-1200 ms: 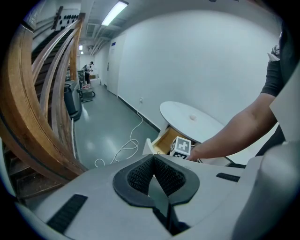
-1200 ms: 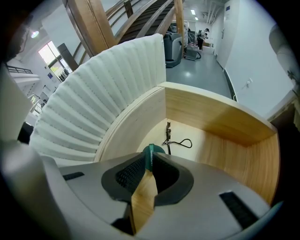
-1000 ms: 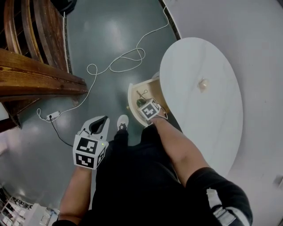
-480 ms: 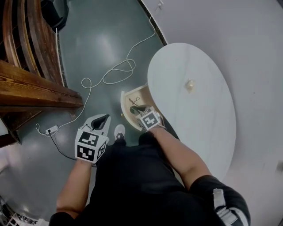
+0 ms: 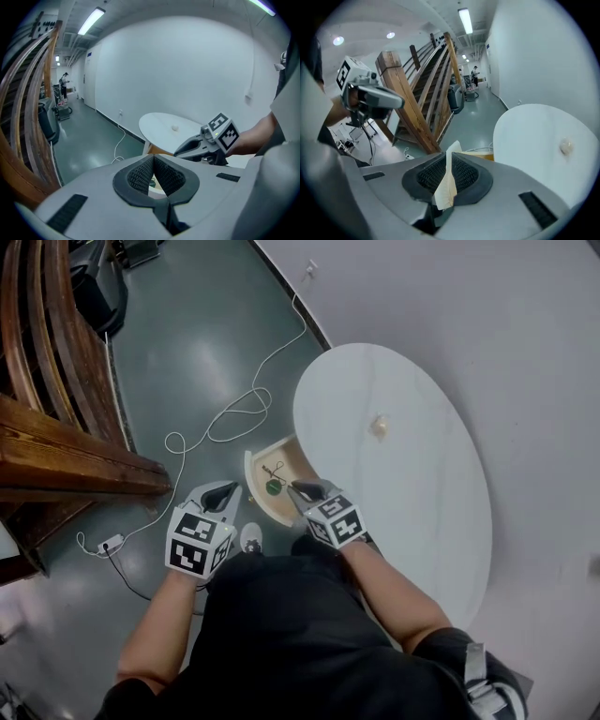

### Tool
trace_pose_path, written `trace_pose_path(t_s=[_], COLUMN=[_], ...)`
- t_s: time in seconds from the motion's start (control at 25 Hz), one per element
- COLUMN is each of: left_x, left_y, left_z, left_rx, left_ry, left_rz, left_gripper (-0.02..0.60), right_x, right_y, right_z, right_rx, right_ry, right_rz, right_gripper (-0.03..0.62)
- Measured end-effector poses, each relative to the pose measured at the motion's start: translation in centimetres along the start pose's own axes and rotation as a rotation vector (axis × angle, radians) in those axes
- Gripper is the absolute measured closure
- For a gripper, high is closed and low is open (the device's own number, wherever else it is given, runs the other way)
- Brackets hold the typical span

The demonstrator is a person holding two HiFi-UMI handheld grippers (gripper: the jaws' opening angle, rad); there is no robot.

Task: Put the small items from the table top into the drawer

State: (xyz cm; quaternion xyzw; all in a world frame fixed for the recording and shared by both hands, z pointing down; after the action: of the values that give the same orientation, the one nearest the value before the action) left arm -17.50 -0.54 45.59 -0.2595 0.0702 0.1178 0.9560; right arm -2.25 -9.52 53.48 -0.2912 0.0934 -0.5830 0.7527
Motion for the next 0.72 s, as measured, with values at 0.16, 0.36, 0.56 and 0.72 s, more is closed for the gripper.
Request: trace_pose_path(t_s=[0.16, 0.36, 0.56, 0.72], left_x=[1.1, 2.9, 5.3, 7.0], left_y=[-1.2, -3.2, -5.4, -7.5], left_z=[-1.5, -3.1, -4.2, -5.1], left_rx=[0.023, 0.034, 0.014, 0.005], left_ry=[-0.044, -0.086, -0.132, -0.150], left_rz=[0.054, 0.114, 0.181, 0.207], left_gripper=[0.566, 0.566, 0.566, 0.566], right_x=[-0.3, 1.7, 5.4, 8.3], right_y=[3.9, 7.3, 10.3, 12.7], right_z=[-2.5, -3.3, -2.5, -2.2], right_rx=[0.112, 0.184, 0.214, 0.235], right_ry=[-0.051, -0.062, -0.107, -0.125], right_rz=[0.029, 0.134, 0.256, 0.320], right_gripper=[0.566, 0.568, 0.568, 0.569])
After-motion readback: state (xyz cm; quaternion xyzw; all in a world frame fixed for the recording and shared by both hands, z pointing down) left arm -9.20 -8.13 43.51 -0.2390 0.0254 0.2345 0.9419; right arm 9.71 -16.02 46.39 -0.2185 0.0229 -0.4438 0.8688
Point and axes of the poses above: the fingertips, and each gripper's own axes: y backward along the fingers, x to its right, z out of its underside, the point moved 6 cm from there along y, backward along the fingers, and after that the axes turned 11 degrees about x, right-handed, at the moved point
